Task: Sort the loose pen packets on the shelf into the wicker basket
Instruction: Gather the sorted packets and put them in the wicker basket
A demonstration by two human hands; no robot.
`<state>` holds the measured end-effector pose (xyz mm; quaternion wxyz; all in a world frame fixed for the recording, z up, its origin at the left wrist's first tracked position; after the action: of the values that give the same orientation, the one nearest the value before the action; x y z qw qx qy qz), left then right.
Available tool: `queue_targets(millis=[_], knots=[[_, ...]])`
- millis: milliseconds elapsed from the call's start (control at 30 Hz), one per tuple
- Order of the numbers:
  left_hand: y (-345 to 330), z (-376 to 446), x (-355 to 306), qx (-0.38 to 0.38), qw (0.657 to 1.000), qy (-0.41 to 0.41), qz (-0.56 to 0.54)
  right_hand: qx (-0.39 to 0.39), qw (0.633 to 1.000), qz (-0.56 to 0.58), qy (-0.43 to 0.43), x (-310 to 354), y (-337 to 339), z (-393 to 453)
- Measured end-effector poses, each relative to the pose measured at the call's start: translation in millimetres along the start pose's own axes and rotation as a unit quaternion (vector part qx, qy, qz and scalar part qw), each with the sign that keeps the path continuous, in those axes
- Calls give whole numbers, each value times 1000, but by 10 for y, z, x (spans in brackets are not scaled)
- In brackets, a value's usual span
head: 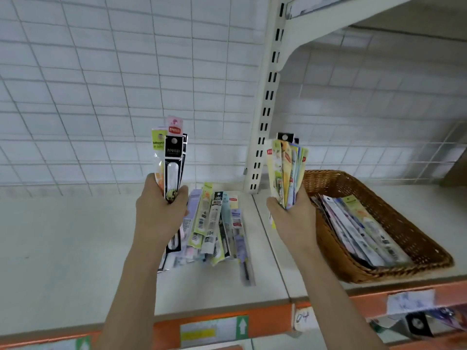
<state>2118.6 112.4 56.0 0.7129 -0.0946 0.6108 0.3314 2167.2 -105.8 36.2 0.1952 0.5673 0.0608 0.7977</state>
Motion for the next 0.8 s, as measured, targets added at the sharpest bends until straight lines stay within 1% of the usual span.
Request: queue_targets(millis=[100, 200, 267, 333, 400, 500, 633, 700, 767, 800], knots=[[-234, -174, -185, -16, 1000, -13, -5, -27, 999, 25, 23, 101, 351, 163], [-518, -355, -364, -9, 1000, -4, -2, -55, 998, -20, -12, 47, 853, 363], [-723, -464, -471, 0, 1000, 8, -4, -17, 996, -57, -64, -80, 1189, 499], [-938, -569, -559, 7, 1000, 15, -14, 62, 986, -98, -118, -229, 1464, 569], [-1149, -686, -639, 20, 999, 23, -20, 135, 970, -139, -144, -366, 1662, 566], [-1424, -837, -745, 32, 999, 28, -21, 187, 960, -155, -141, -514, 1792, 542], [-1633, -985, -912, 7, 998, 50, -26, 228, 948, -189, -115, -604, 1802, 522], [-1688, -1039, -978, -5, 998, 57, -22, 243, 933, -247, -92, -631, 1796, 536], [-1724, -1072, -1033, -7, 999, 46, 8, 248, 907, -331, -78, -699, 1794, 580], [-1733, -1089, -1065, -13, 999, 43, 18, 253, 899, -349, -75, -732, 1802, 600]])
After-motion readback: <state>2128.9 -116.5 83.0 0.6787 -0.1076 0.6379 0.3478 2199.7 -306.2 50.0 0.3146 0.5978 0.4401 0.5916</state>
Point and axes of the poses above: each hand's wrist, its own z-axis towards the middle knuckle, its own y-axis out of the back of the hand, x = y × z, the point moved 2 cm from there along z, towards the middle knuckle, and after that the axes turned 2 degrees about -z, right-handed, at the moved point
